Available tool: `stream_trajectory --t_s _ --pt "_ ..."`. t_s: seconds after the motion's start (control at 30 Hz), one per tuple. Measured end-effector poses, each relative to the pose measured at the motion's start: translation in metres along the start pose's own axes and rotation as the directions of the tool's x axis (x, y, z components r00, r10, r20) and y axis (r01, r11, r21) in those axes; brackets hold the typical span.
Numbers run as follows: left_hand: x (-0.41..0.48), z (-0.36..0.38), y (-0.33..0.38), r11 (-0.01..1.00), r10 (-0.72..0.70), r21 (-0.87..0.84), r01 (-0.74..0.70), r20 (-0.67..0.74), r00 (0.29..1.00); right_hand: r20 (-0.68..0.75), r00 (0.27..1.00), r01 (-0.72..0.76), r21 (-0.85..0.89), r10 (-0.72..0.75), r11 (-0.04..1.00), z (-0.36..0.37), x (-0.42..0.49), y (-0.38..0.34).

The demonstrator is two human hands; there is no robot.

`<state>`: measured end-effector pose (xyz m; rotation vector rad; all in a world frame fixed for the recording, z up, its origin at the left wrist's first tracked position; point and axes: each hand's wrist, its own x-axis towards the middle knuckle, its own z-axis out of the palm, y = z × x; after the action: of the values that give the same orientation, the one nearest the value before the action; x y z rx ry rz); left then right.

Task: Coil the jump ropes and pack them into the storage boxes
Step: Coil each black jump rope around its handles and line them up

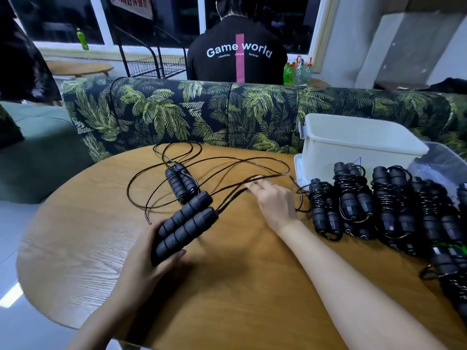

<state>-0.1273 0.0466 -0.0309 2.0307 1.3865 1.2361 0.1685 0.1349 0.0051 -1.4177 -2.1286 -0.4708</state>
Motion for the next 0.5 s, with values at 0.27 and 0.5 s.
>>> stream_trajectory --t_s 0.27,0.5 --pt "-0.006 0.005 0.002 0.989 0.090 0.088 -0.115 0.247 0.965 0.447 0.891 -0.120 0.052 0.084 0.991 -0.020 -0.046 0.020" --pt "-0.012 0.038 0.016 0.938 0.178 0.201 -0.282 0.419 0.890 0.351 0.870 -0.406 0.111 0.346 0.907 -0.078 -0.121 0.017"
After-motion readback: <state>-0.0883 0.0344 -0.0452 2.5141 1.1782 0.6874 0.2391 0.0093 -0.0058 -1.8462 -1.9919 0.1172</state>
